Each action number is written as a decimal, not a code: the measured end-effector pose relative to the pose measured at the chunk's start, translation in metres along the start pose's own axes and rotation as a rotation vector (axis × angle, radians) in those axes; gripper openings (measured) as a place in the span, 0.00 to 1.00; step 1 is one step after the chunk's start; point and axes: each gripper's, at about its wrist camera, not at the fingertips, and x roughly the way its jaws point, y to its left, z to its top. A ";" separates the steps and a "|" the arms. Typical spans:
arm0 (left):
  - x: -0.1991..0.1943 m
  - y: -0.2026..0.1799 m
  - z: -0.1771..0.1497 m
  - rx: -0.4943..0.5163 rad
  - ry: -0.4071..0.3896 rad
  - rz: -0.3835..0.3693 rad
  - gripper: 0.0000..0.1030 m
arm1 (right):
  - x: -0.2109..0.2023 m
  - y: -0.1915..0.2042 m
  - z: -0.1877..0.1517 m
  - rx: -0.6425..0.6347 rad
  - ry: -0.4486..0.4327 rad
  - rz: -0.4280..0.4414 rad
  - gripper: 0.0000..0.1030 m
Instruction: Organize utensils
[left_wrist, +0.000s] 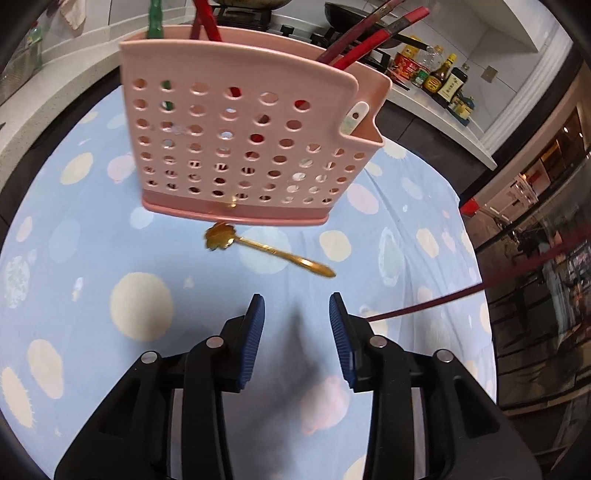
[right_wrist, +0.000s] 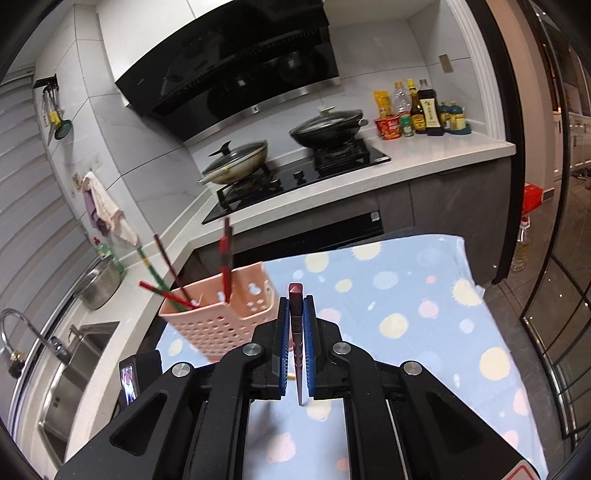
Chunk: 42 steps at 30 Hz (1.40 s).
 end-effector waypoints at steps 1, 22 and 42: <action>0.005 -0.003 0.003 -0.008 0.003 0.003 0.34 | 0.001 -0.004 0.002 0.005 -0.004 -0.004 0.07; 0.040 0.005 -0.009 -0.040 0.082 0.160 0.32 | 0.027 -0.015 0.016 -0.001 0.020 0.019 0.07; 0.025 0.013 0.014 -0.141 0.048 0.034 0.53 | 0.053 0.021 0.026 -0.068 -0.017 0.029 0.07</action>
